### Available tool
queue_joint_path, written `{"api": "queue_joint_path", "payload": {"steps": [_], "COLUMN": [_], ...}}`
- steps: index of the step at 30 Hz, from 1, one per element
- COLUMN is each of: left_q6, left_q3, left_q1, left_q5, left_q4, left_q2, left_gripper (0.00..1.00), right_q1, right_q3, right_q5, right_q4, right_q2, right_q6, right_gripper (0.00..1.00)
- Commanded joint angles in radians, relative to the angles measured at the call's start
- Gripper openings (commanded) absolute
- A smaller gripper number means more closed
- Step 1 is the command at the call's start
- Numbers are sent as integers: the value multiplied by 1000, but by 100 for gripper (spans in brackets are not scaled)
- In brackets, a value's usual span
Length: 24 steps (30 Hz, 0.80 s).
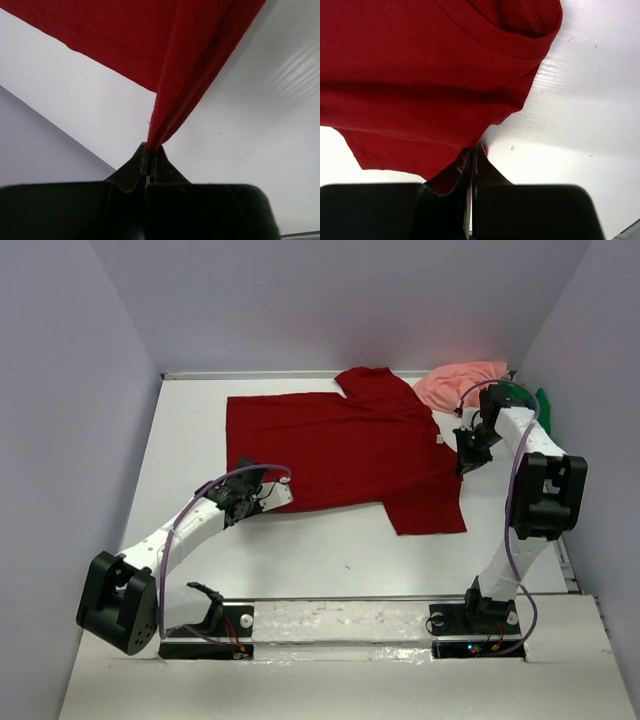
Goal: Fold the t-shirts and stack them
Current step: Grap the side of the flattened tshirt closest away from the robot with both arms
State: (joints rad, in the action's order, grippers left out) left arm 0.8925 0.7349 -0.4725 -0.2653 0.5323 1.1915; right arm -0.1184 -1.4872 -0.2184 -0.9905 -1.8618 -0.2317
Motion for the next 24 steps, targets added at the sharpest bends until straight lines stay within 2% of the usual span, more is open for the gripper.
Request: {"api": "queue_joint_path", "payload": {"steps": [1,24], "left_q6": [8,19], "left_q3": [54,96], "left_q1": [9,37], "left_q5": [-34,-46], "left_q4": [-29,-135], "left_q2": [23,192], "left_gripper": [0,0], "right_q1": [-7,-7], "right_q3": [-64,-258], "right_q5": [-2,-29], "right_q4": [-20,-69], "right_q2": [-16,-204], "right_q6": [2,2], "right_gripper": [0,0]}}
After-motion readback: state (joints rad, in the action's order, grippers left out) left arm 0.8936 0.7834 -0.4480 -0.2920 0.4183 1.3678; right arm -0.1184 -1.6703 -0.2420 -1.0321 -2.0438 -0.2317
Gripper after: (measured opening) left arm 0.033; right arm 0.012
